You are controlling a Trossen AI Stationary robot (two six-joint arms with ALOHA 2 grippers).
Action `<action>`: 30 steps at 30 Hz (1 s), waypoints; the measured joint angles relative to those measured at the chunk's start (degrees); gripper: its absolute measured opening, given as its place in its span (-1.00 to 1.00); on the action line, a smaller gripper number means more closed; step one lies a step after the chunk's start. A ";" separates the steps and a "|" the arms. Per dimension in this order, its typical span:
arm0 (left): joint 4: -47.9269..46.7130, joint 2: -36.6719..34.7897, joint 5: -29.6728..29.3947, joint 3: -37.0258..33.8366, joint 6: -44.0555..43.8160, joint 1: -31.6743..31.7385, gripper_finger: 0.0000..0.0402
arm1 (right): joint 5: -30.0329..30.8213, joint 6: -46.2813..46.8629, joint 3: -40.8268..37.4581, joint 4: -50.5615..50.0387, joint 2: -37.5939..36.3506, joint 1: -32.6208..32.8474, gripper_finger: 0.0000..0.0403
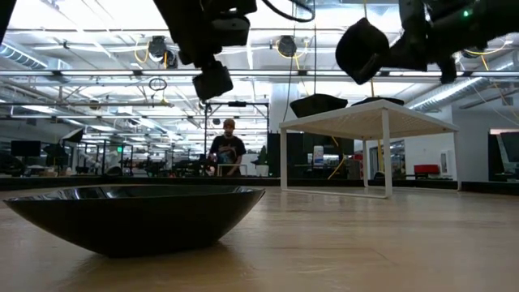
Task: Pick & Place Mini shaped plates
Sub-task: Stack the black leaf shaped plate on top of the black leaf shaped plates on the shelf
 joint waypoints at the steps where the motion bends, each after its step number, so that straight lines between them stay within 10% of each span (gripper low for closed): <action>1: 1.04 0.00 -1.14 0.02 1.49 0.00 0.26 | -1.37 3.06 -0.79 0.32 -0.08 -0.02 -1.00; 12: 8.94 -0.24 -3.33 0.07 13.31 1.25 0.26 | -1.35 22.10 -11.63 2.20 -7.04 -0.02 -1.00; 22: 11.24 -0.24 -1.67 0.07 15.81 3.68 0.26 | -1.75 7.76 -14.43 21.04 -8.15 0.17 -1.00; 30: 10.86 -0.24 -0.47 0.07 13.84 3.01 0.26 | 17.29 2.24 -14.43 22.80 -6.38 4.06 -1.00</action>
